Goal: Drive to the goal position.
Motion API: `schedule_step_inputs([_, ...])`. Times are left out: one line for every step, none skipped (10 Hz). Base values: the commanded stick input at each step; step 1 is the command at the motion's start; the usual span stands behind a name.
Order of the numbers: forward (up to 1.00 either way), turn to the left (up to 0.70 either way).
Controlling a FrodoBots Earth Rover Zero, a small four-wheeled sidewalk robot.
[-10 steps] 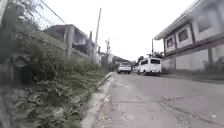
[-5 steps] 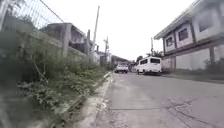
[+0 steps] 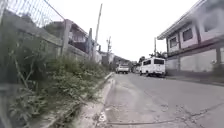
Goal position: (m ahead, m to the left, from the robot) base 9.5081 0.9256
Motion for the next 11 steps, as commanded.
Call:
schedule_step_inputs([0.7, -0.35])
schedule_step_inputs([0.7, -0.35])
schedule_step_inputs([0.7, -0.26])
schedule_step_inputs([0.7, -0.13])
schedule_step_inputs([0.7, -0.01])
schedule_step_inputs([0.7, 0.0])
schedule_step_inputs([0.7, 0.0])
schedule_step_inputs([0.7, 0.0])
schedule_step_inputs([0.7, 0.0])
schedule_step_inputs([0.7, 0.0])
schedule_step_inputs([0.7, 0.0])
